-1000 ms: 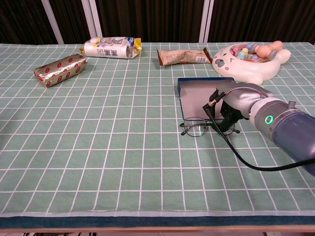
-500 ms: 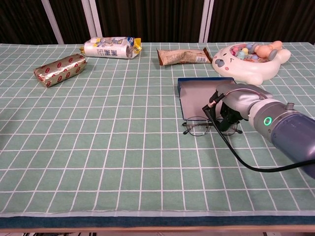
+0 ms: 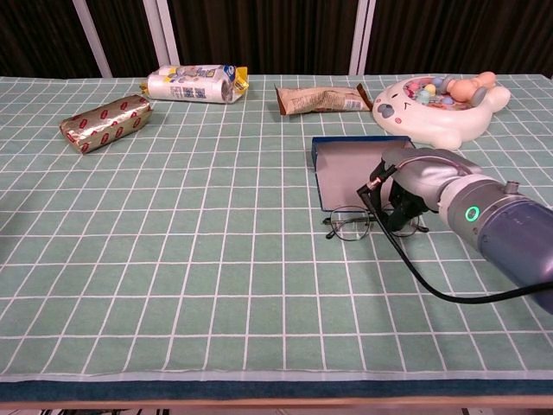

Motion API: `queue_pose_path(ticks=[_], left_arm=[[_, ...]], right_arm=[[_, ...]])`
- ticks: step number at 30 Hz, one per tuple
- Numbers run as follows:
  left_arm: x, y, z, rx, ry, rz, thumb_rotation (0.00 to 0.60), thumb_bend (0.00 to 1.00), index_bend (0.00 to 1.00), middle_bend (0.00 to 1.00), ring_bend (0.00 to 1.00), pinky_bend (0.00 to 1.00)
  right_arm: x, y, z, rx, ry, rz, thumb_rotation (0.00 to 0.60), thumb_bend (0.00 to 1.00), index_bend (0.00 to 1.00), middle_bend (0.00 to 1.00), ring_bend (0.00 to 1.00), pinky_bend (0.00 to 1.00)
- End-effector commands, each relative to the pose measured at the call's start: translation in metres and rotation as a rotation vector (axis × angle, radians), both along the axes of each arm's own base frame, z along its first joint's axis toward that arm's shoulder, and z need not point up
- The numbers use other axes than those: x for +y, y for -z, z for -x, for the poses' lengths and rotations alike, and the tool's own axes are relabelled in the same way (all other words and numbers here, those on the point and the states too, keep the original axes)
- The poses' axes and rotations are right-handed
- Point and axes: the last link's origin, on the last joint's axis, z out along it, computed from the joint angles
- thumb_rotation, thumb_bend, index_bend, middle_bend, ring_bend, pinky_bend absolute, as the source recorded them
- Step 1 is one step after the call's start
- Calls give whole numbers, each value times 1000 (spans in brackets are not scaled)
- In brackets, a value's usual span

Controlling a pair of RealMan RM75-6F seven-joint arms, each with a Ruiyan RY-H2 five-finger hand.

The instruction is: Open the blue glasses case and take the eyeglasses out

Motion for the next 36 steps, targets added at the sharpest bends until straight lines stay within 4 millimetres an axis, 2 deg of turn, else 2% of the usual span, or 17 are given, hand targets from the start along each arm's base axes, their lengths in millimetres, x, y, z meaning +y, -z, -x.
queue_pose_path(ticks=[1, 10, 22, 36], left_arm=[[0, 0, 0, 0, 0, -1, 600, 74, 0, 0, 0, 0], [0, 0, 0, -2, 1, -1, 600, 74, 0, 0, 0, 0], [0, 0, -1, -2, 1, 0, 600, 74, 0, 0, 0, 0], [0, 0, 0, -4, 2, 1, 600, 74, 0, 0, 0, 0]], right_arm=[[0, 0, -1, -2, -2, 0, 600, 590, 640, 881, 828, 769], [2, -4, -14, -38, -26, 3, 600, 619, 660, 882, 828, 769], [15, -7, -36, -107, -7, -20, 600, 620, 661, 882, 828, 769], [29, 10, -67, -161, 18, -36, 600, 639, 661, 882, 828, 769]])
